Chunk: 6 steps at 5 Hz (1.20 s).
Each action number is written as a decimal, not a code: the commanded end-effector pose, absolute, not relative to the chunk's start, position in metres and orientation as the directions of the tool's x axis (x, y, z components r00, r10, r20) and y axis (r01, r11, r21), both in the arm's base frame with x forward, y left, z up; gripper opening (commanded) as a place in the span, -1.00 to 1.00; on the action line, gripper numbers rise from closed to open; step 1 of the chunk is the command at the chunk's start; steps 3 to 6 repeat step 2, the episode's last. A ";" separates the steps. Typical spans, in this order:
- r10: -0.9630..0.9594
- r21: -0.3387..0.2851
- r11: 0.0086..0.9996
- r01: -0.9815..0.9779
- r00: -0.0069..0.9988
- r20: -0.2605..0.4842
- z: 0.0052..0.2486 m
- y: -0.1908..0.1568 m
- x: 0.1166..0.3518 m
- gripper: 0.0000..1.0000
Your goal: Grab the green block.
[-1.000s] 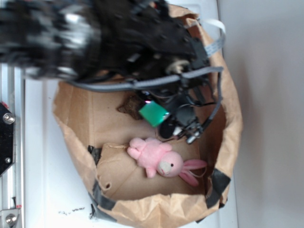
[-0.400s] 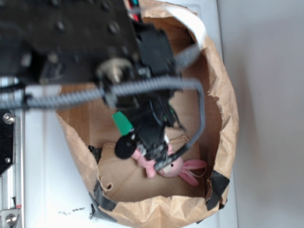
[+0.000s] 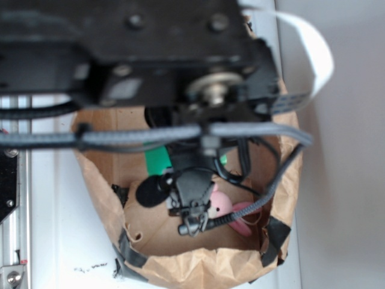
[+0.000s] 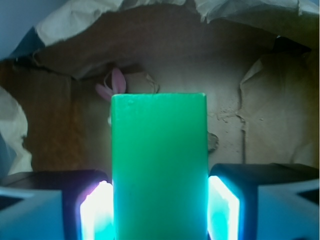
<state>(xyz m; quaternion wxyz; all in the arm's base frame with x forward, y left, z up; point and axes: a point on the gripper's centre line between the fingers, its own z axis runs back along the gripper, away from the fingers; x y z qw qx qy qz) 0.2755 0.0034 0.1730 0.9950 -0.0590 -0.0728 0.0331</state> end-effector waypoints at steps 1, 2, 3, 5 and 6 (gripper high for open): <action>0.093 -0.126 0.990 -0.063 0.965 0.245 0.190 0.023 0.279 -1.00; 0.147 -0.137 0.984 -0.111 0.947 0.287 0.191 0.024 0.280 -1.00; 0.147 -0.137 0.984 -0.111 0.947 0.287 0.191 0.024 0.280 -1.00; 0.147 -0.137 0.984 -0.111 0.947 0.287 0.191 0.024 0.280 -1.00; 0.147 -0.137 0.984 -0.111 0.947 0.287 0.191 0.024 0.280 -1.00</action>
